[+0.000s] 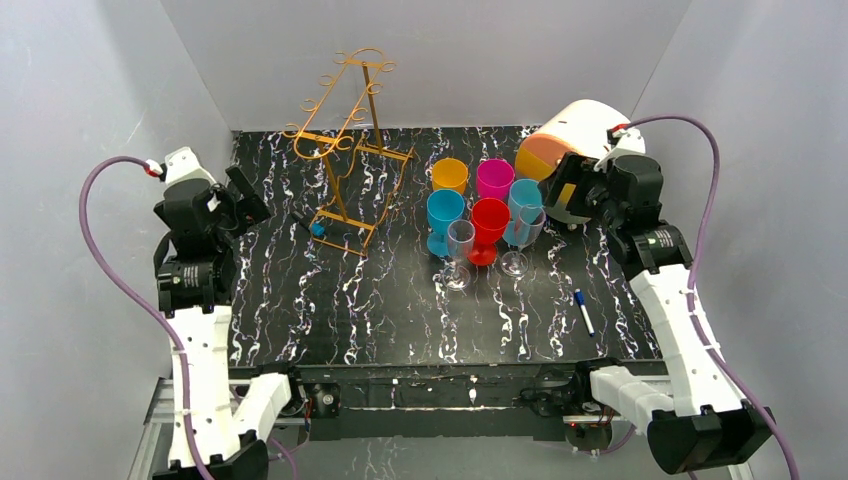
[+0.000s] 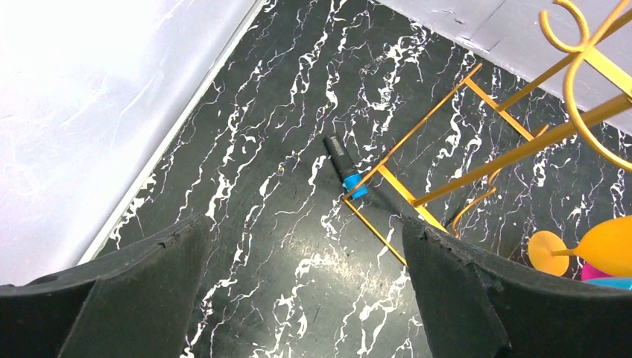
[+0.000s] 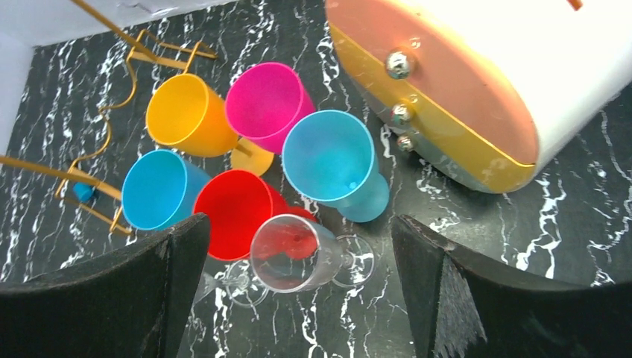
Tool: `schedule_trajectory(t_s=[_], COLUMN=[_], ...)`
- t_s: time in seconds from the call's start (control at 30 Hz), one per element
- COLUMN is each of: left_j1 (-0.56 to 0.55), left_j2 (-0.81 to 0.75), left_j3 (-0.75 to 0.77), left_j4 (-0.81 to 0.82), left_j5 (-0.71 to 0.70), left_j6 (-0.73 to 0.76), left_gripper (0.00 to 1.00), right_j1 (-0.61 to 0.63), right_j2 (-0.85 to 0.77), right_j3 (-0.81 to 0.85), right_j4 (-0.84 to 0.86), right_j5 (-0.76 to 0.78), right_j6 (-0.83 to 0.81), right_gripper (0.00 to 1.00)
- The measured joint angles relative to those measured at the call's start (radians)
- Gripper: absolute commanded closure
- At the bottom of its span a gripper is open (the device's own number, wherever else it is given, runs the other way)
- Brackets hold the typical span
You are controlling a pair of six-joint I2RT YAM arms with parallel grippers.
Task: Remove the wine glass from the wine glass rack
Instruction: Reset both arms
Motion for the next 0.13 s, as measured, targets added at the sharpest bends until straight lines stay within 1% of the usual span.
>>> schedule_trajectory(t_s=[0.13], left_j1=[0.0], left_j2=[-0.012], left_j3=[-0.002], left_j4=[-0.003], left_j5=[0.012], left_j6=[0.018], left_gripper=[0.02], right_j1=[0.0], right_j2=[0.01], right_j3=[0.0], right_j4=[-0.002], right_j5=[-0.054], right_j6=[0.001], right_gripper=[0.01])
